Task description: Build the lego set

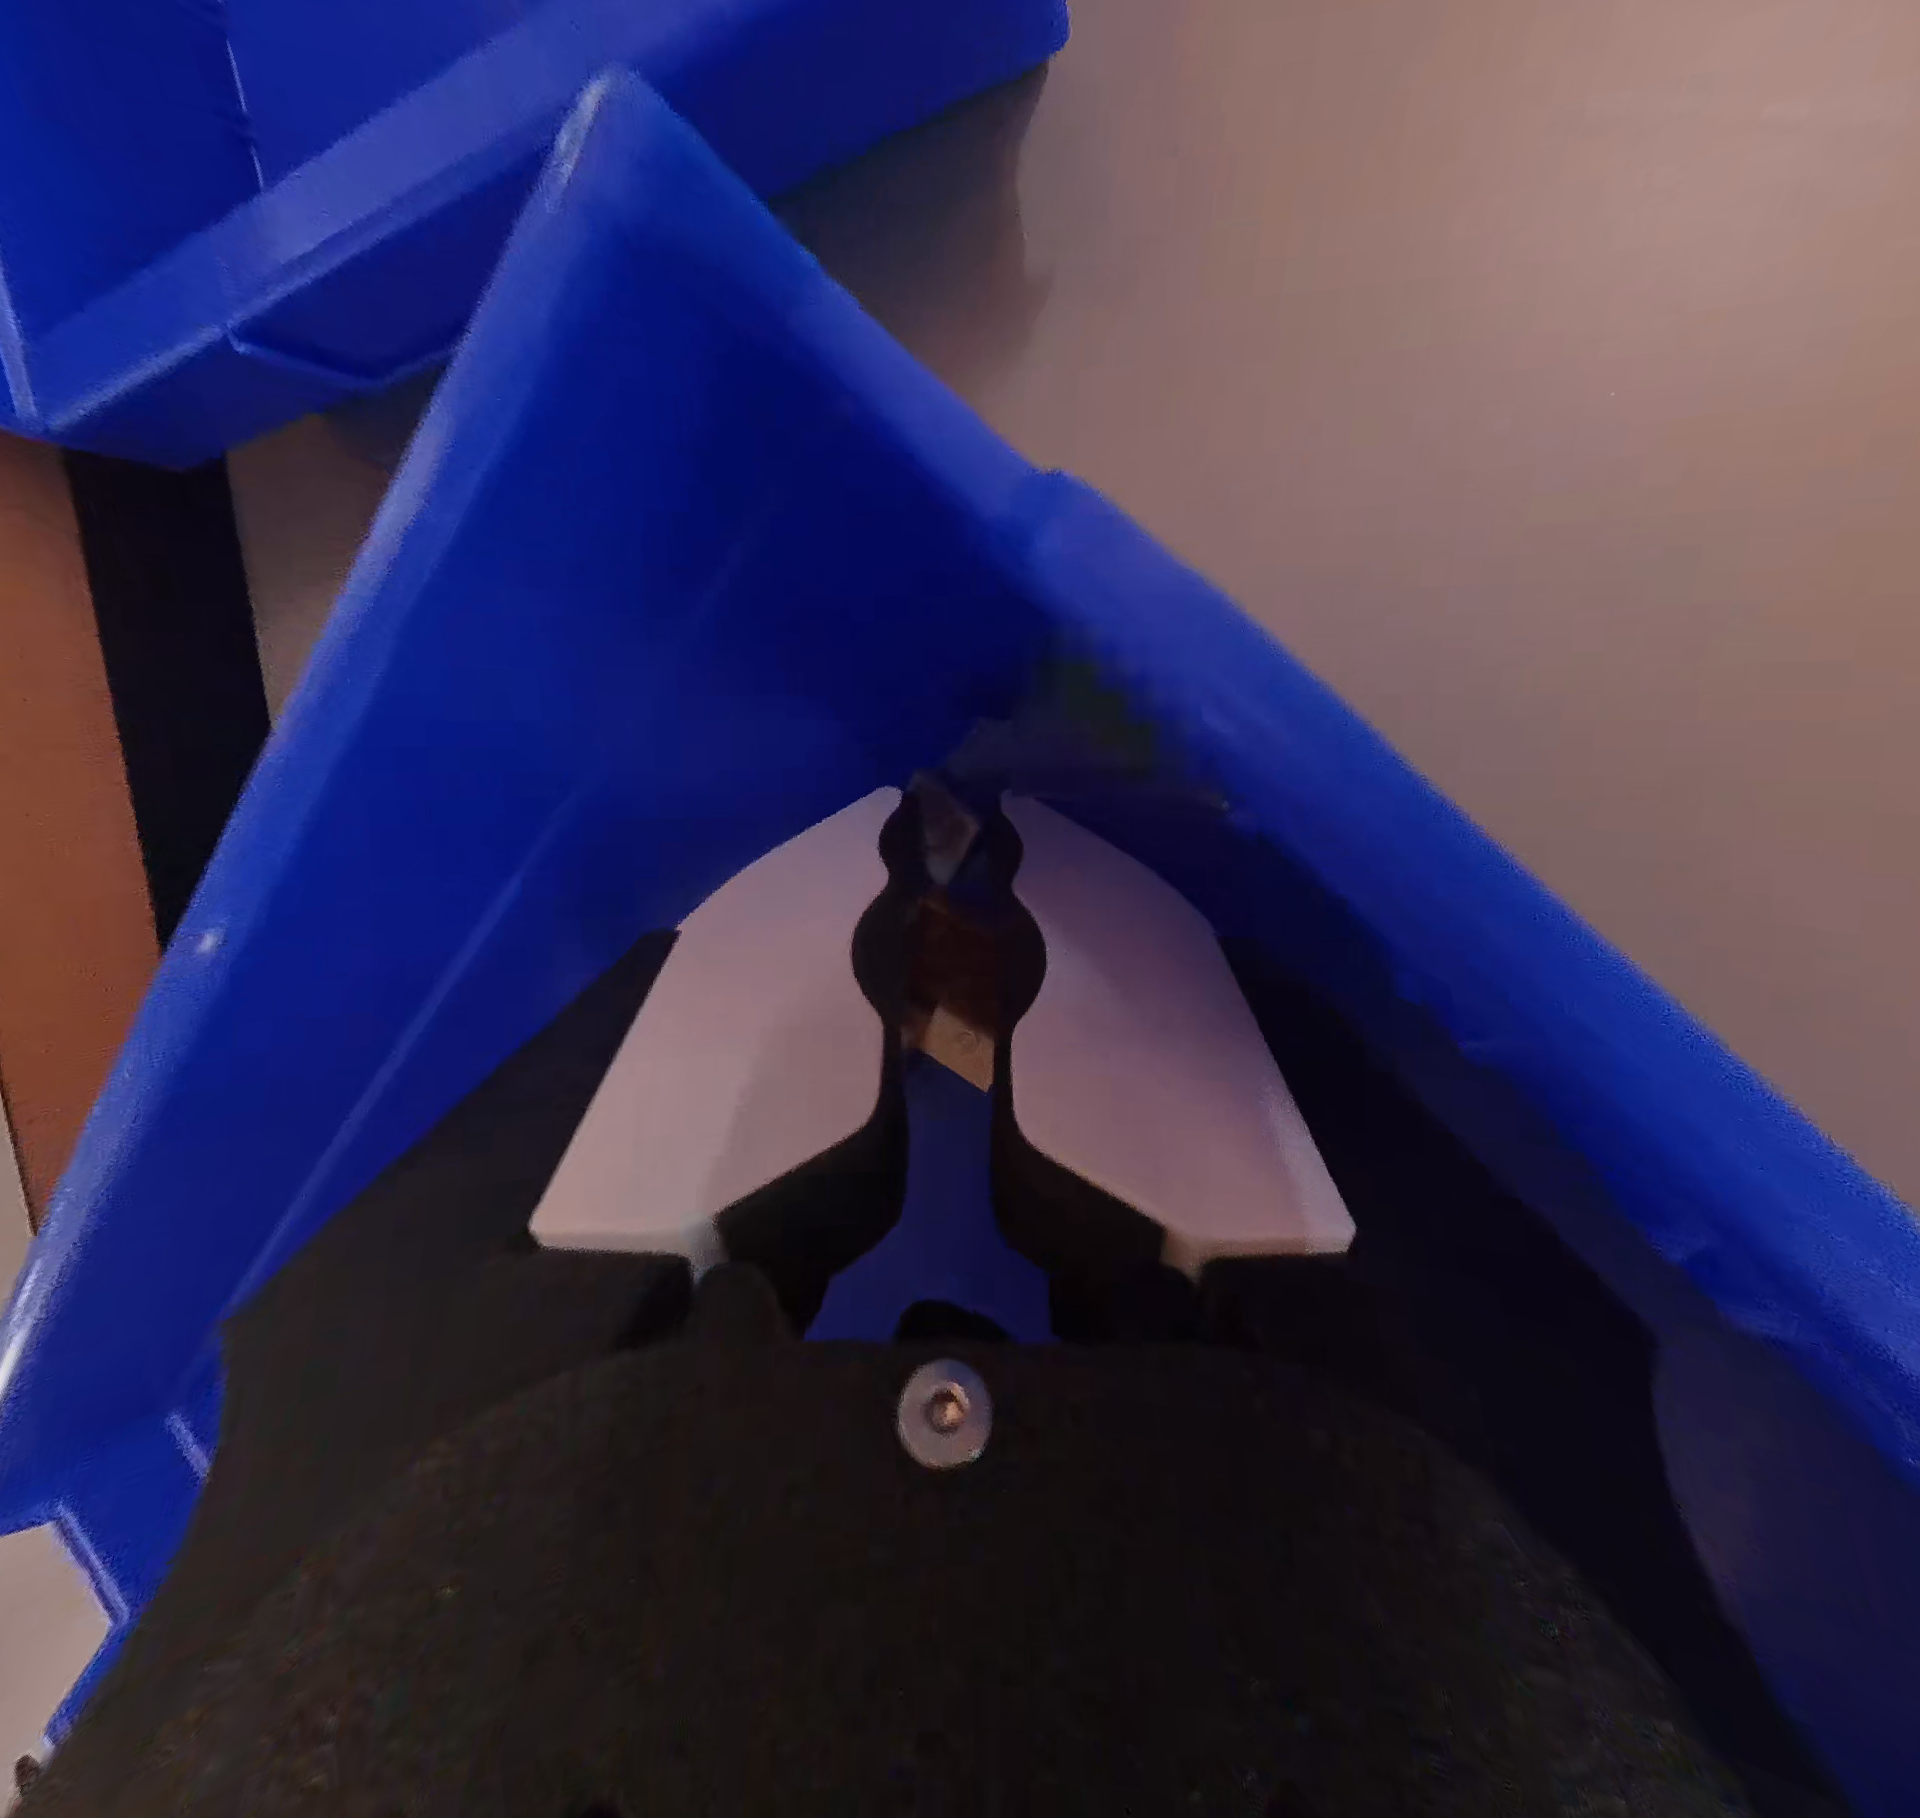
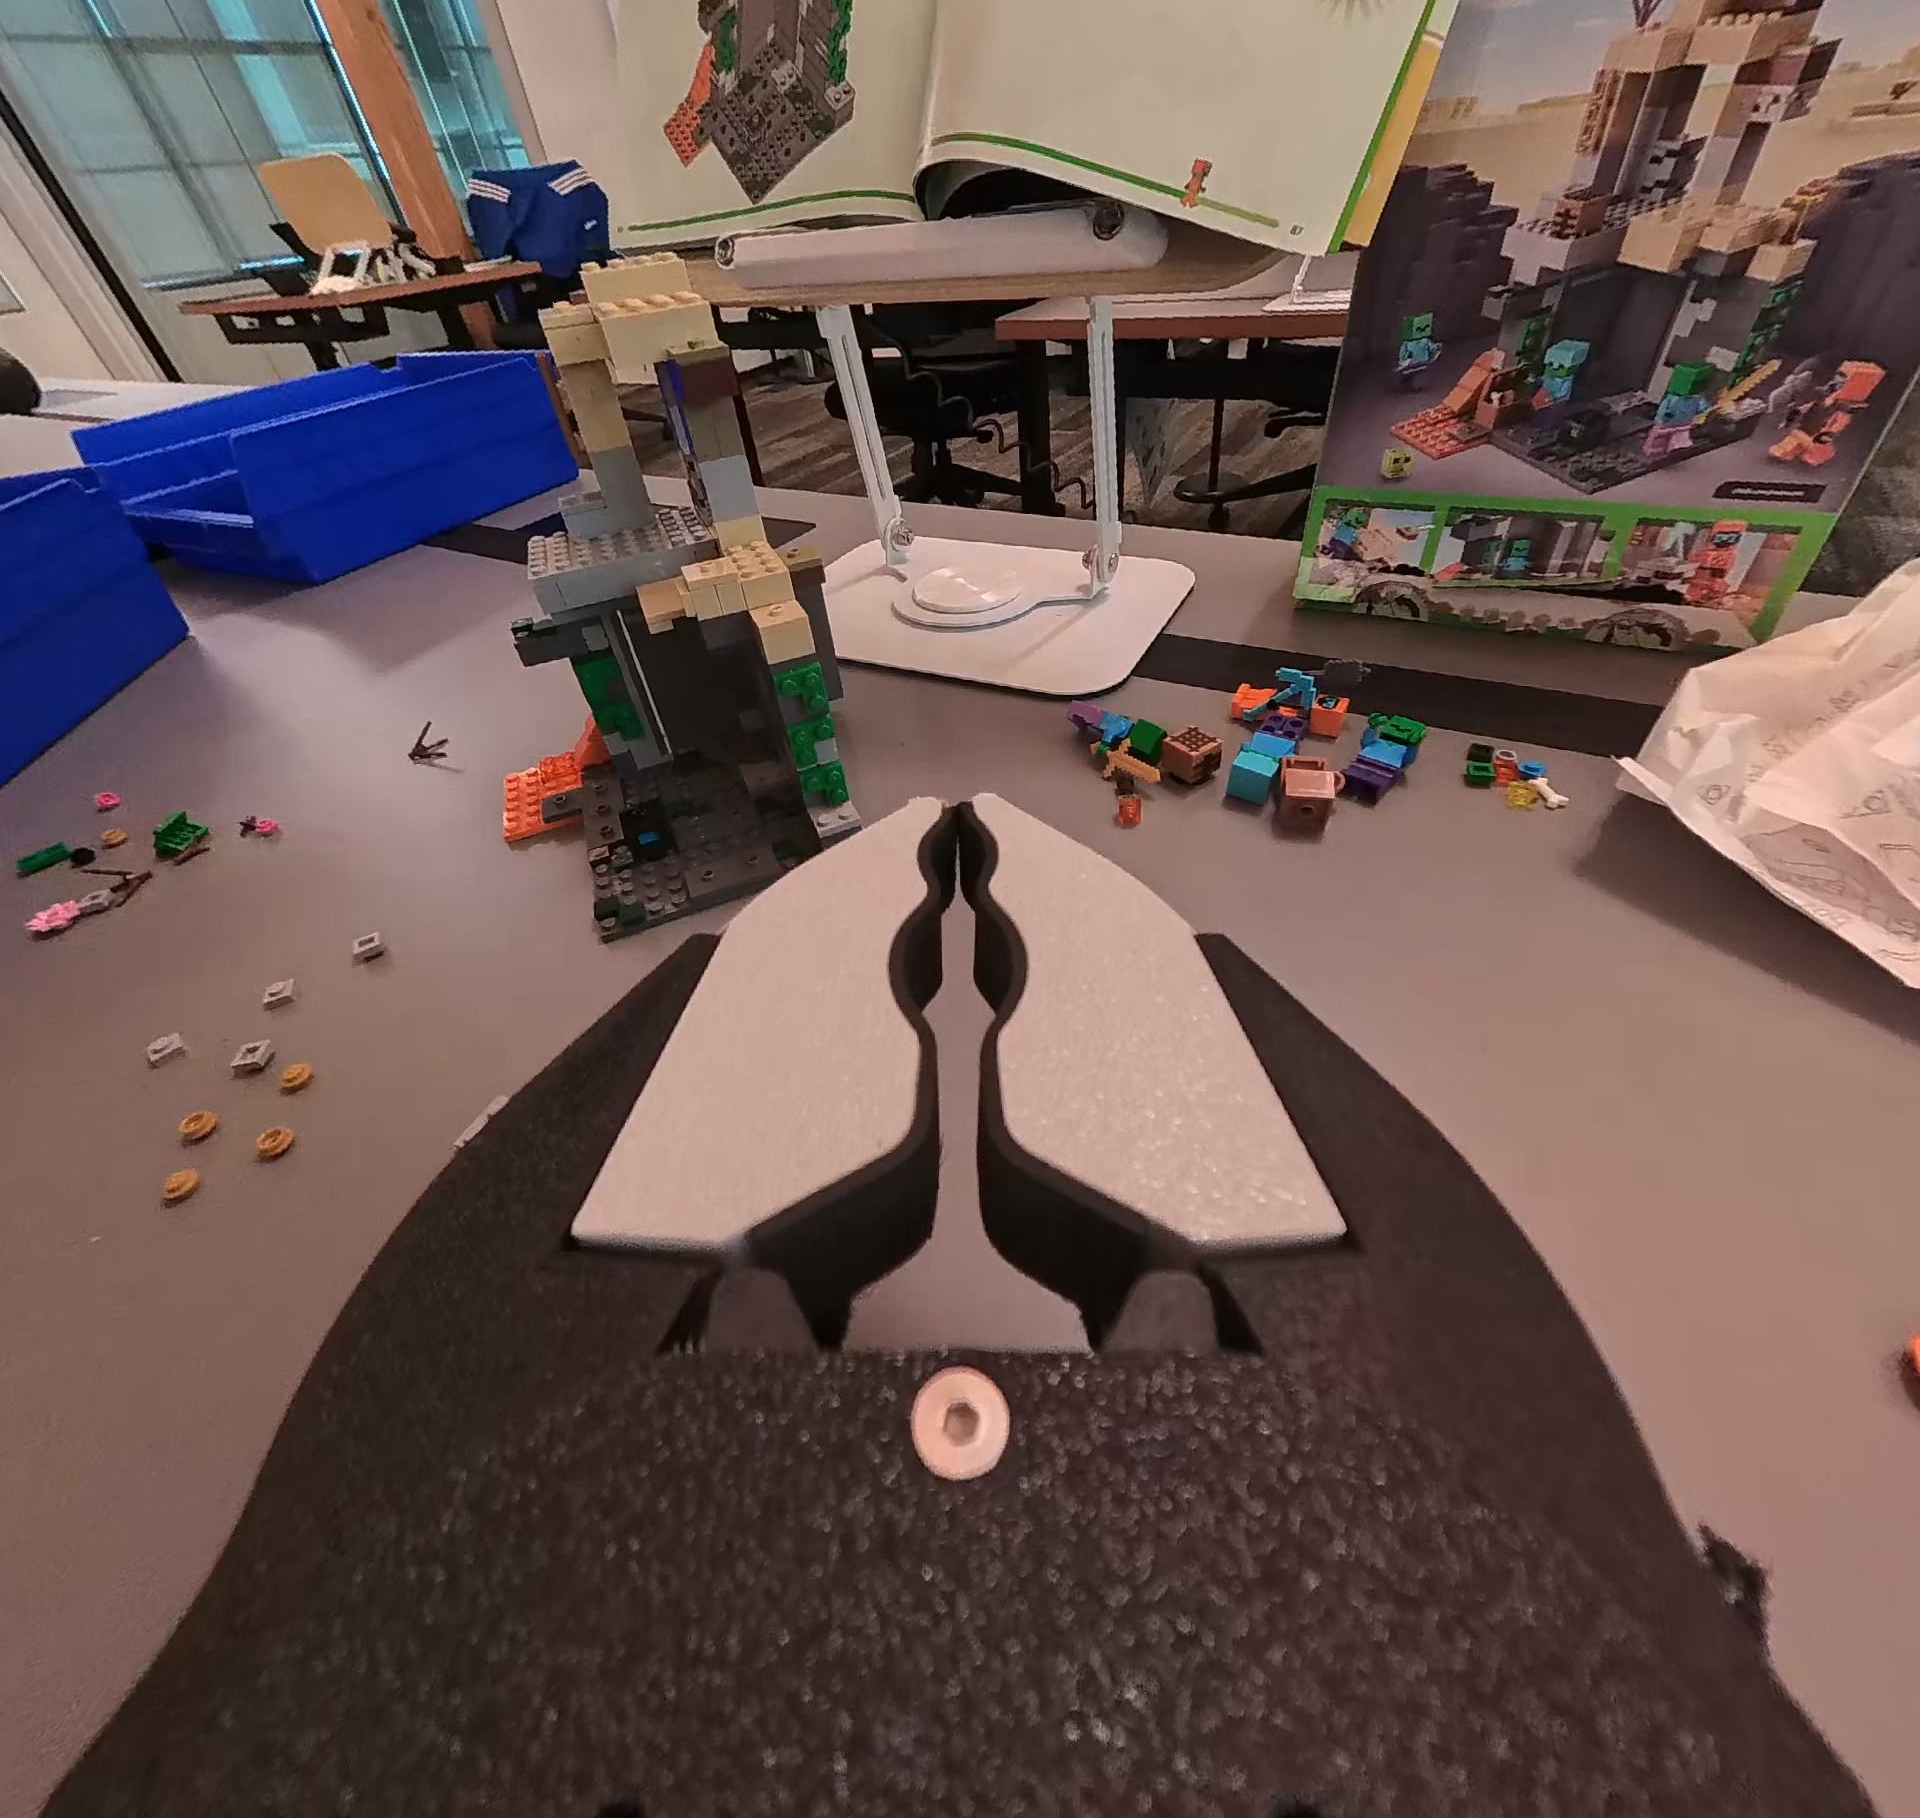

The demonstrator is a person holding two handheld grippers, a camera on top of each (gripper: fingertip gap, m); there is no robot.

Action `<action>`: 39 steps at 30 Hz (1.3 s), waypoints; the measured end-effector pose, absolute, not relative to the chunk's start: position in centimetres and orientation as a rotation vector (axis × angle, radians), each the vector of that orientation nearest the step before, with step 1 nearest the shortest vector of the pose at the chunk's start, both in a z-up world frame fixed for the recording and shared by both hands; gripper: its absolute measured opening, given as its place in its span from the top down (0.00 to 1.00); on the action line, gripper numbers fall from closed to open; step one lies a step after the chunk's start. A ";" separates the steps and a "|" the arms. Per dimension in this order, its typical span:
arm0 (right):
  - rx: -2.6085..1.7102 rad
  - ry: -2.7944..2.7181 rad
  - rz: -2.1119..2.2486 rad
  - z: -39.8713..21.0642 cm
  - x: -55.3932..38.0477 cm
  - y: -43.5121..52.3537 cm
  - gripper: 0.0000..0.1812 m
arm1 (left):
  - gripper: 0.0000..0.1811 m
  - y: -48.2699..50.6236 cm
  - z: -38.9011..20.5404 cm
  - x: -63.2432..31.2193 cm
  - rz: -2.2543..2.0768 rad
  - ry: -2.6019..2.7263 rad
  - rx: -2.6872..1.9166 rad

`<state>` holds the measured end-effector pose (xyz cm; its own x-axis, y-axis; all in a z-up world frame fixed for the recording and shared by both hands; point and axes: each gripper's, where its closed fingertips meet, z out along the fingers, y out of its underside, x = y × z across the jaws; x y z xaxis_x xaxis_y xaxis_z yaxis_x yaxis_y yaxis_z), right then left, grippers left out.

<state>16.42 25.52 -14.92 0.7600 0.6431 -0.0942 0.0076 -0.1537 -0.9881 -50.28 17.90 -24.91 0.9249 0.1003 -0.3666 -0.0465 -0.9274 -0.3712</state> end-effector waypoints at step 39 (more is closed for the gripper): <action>-1.674 -0.558 0.623 -15.9 15.7 25.2 1.00 | 0.88 11.5 -21.2 -46.7 0.141 0.089 -2.665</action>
<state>15.73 25.25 -15.94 0.7410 0.6637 -0.1016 0.0273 -0.1810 -0.9831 -46.72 11.52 -21.22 0.9926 -0.0392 -0.1151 -0.0873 -0.8887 -0.4502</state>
